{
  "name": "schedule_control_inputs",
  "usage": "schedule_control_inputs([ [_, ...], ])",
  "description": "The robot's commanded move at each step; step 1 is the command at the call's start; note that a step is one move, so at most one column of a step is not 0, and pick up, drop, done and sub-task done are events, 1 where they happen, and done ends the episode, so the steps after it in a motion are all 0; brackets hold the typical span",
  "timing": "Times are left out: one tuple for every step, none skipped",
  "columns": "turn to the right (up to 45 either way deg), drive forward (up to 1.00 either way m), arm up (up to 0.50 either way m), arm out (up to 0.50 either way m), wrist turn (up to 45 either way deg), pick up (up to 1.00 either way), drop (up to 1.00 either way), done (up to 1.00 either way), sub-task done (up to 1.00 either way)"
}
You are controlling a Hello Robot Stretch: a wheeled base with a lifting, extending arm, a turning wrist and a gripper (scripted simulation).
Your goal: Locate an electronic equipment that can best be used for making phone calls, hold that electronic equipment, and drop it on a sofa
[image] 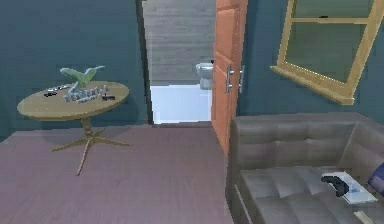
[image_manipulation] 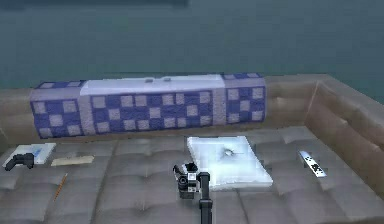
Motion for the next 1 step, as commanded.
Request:
schedule_control_inputs([
  [0.0, 0.0, 0.0, 0.0, 0.0, 0.0, 0.0, 1.0, 0.0],
])
